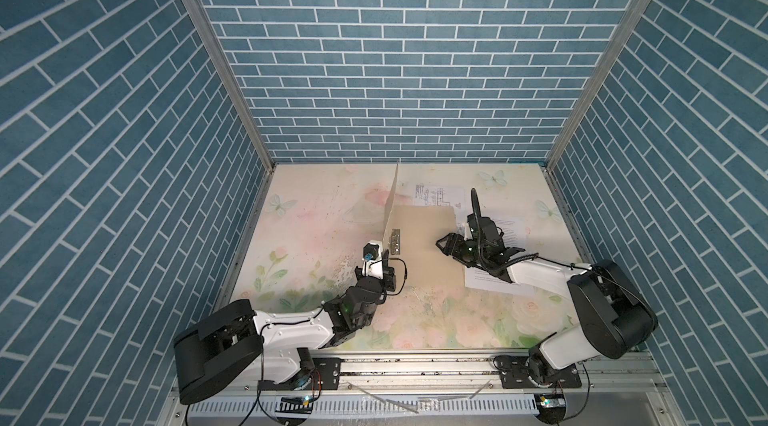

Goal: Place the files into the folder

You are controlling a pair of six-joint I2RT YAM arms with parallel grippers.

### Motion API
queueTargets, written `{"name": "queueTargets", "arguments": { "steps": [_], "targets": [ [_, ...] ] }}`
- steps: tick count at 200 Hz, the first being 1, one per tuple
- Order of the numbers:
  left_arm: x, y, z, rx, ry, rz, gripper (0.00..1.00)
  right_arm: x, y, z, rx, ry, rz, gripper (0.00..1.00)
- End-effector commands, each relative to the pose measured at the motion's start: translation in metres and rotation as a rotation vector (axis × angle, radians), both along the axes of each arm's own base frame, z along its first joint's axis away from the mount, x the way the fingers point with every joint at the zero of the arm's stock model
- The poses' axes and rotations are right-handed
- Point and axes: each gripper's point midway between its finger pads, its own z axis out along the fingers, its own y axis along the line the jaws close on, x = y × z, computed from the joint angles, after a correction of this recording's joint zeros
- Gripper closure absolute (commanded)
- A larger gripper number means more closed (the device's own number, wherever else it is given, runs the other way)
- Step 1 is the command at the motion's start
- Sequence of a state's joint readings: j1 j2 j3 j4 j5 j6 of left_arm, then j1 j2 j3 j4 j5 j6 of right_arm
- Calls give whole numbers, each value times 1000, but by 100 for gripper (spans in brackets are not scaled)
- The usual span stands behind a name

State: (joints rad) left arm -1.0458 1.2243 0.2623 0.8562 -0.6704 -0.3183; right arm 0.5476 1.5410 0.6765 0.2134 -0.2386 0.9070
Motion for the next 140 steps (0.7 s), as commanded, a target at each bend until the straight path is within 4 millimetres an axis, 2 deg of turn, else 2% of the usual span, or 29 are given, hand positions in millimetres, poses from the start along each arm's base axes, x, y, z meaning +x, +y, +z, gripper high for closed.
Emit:
{"name": "queueTargets", "arguments": {
  "steps": [1,28,69,92,113,140],
  "targets": [
    [-4,16,7,-115,-10,44,89,7,-5,-13,-49,-10,-13,35],
    [-9,35,0,-110,12,96,81,6,-10,-35,-97,34,-29,36],
    [-16,70,-14,-123,50,206,52,4,-19,-59,-170,100,-48,37],
    [-21,94,-27,-110,76,290,37,5,-21,-63,-204,113,-41,37],
    [-24,107,-30,-100,75,337,24,5,-22,-66,-226,121,-34,37],
    [-26,122,-34,-94,95,395,13,4,-23,-67,-236,126,-26,37]
  ]
}}
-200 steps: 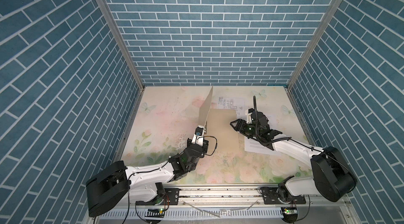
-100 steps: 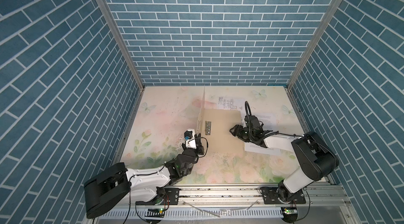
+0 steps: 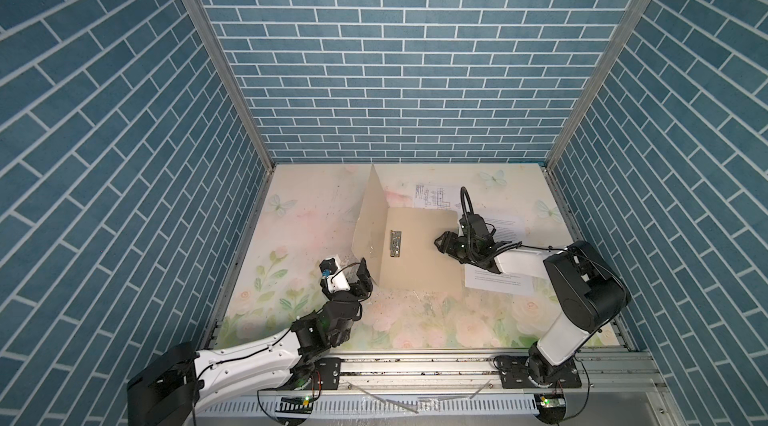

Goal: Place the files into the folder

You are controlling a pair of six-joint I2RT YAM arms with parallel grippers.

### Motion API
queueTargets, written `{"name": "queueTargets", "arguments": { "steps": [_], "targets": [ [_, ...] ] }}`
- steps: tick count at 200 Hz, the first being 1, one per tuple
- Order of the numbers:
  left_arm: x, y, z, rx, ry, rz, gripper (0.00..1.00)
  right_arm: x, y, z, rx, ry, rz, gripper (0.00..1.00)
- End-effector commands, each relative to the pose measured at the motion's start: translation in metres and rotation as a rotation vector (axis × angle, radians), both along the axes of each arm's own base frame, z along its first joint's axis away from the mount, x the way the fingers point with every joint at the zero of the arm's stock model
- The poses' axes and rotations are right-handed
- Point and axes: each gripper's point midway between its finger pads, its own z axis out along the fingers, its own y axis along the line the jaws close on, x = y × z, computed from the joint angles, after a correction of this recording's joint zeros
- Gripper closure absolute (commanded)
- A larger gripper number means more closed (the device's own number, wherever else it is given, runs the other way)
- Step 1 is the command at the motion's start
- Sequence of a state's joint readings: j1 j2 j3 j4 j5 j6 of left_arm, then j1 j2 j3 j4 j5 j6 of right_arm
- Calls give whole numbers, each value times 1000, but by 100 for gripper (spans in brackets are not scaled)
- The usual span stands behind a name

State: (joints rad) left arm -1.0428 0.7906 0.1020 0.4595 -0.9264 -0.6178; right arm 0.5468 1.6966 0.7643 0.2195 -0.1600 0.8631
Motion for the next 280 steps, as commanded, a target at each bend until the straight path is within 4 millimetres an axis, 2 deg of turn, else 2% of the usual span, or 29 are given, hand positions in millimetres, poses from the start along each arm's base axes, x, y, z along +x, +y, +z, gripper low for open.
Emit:
{"name": "queueTargets", "arguments": {
  "steps": [1,82,108,139,186,205,228,247,270,280],
  "targets": [
    [-3,25,-17,55,51,95,13,-22,-23,-39,-133,127,-6,38],
    [2,63,-66,-35,297,222,8,-22,-23,-35,-156,134,17,38],
    [-2,70,-82,-72,353,250,5,-22,-22,-36,-155,138,20,39],
    [-5,74,-101,-123,442,255,6,-23,-21,-36,-154,141,23,39],
    [3,61,-82,-88,472,200,8,-19,-17,-32,-147,128,40,38],
    [8,51,-69,-76,479,149,10,-15,-13,-24,-130,99,56,38],
    [16,34,-49,-50,467,62,10,-8,-8,-1,-93,16,69,34],
    [20,26,-35,-2,469,31,6,-3,-7,24,-69,-71,69,28],
    [30,6,-21,43,442,-25,3,0,-15,48,-86,-151,53,19],
    [35,-6,-16,65,428,-56,2,2,-26,55,-132,-180,23,14]
  ]
}}
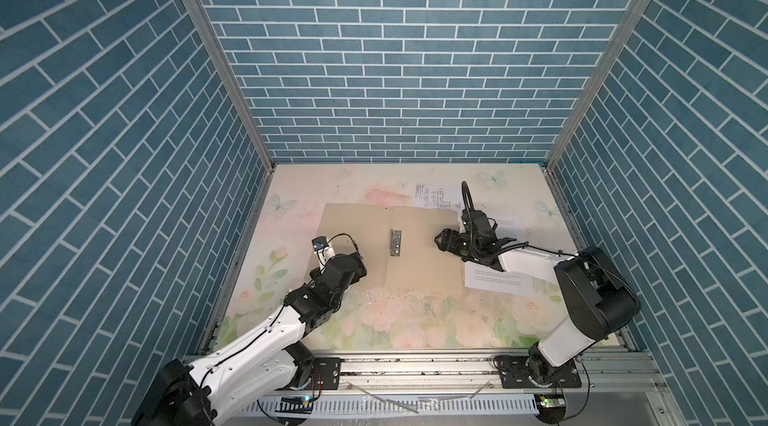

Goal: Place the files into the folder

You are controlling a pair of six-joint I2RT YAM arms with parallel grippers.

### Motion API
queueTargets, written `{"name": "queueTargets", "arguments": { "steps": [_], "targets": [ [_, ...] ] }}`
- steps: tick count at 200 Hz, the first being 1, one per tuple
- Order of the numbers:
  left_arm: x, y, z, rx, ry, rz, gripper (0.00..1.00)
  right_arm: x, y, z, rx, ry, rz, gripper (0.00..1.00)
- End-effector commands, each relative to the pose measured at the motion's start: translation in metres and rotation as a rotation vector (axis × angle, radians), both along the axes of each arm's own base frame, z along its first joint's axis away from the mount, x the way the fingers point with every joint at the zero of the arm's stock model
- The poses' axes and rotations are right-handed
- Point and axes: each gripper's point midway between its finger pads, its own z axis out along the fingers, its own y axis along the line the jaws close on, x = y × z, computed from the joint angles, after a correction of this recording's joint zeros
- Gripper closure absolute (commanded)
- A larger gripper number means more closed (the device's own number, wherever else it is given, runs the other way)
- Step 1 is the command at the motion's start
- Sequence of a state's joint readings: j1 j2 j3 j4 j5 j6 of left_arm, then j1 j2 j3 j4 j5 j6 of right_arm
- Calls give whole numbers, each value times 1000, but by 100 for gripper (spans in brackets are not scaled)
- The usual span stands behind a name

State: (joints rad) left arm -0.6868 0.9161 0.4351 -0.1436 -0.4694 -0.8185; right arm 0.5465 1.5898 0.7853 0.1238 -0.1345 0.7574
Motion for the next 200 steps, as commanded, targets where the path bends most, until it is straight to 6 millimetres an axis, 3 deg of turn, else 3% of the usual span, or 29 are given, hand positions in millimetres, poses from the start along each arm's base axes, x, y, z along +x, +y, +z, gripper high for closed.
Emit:
{"name": "queueTargets", "arguments": {
  "steps": [1,26,51,94,112,143,161,200],
  "targets": [
    [5,-21,7,84,-3,-102,1,2,-22,22,-79,-97,-39,14],
    [16,-57,19,174,-27,-192,0,-2,-58,31,-219,-145,-126,6],
    [28,-114,30,239,-49,-330,0,-12,-97,32,-311,-162,-189,2],
    [43,-224,20,174,-32,-650,0,-40,-187,21,-384,-105,-411,2],
    [43,-261,14,109,-14,-757,0,-51,-211,21,-376,-92,-475,2],
    [41,-311,-6,58,73,-890,0,-66,-245,7,-317,-7,-570,2],
    [35,-336,-18,29,108,-956,0,-70,-255,-2,-287,37,-596,2],
    [27,-363,-43,47,243,-1007,2,-70,-260,-24,-215,123,-590,2]
  ]
}}
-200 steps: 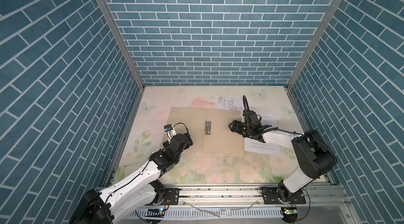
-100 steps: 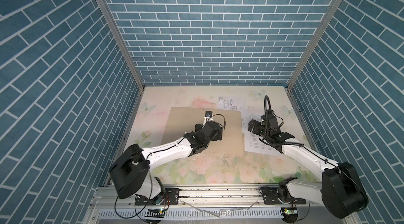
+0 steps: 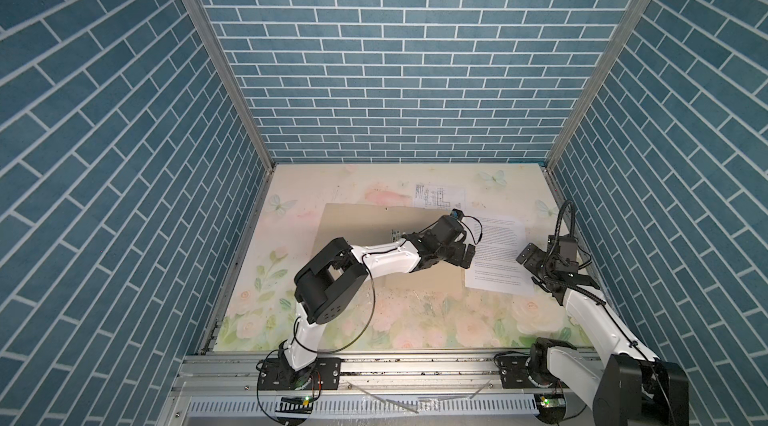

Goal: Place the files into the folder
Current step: 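Move the left gripper toward the printed text page while the right gripper follows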

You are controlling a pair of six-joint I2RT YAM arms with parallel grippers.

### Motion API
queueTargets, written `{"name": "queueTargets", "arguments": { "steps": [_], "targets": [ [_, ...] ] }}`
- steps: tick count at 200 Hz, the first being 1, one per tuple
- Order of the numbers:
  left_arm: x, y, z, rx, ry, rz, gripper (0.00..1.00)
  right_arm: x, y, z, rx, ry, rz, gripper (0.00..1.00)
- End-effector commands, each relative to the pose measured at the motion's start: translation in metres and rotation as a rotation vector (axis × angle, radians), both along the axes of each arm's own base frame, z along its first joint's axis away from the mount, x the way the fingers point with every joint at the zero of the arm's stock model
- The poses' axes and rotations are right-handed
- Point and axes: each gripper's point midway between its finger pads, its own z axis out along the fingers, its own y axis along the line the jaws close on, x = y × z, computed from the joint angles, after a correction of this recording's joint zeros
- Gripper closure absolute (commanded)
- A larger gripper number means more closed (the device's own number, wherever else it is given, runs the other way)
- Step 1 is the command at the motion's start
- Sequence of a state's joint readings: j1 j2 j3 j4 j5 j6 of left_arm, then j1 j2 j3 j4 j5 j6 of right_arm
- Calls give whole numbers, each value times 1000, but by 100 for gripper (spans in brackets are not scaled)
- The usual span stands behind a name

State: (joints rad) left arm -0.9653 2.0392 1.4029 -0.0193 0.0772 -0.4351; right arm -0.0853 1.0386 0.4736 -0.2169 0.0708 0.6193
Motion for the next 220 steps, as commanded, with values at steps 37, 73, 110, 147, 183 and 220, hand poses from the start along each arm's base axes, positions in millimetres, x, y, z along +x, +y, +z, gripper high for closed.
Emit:
{"name": "queueTargets", "arguments": {
  "steps": [37,73,110,147,183,220],
  "targets": [
    [-22,-17,-24,69,123,-78,3,-6,14,-34,131,88,80,2],
    [-25,-23,-31,63,170,-83,6,-7,11,-44,198,107,62,2],
    [-28,-29,-38,62,205,-93,10,-5,9,-45,229,102,56,2],
    [-29,-32,-46,65,236,-94,12,-6,8,-47,248,117,54,4],
    [-34,-38,-51,56,263,-99,13,-9,6,-46,251,137,54,5],
    [-34,-41,-51,44,265,-92,14,-6,-2,-33,215,126,67,5]
  ]
}}
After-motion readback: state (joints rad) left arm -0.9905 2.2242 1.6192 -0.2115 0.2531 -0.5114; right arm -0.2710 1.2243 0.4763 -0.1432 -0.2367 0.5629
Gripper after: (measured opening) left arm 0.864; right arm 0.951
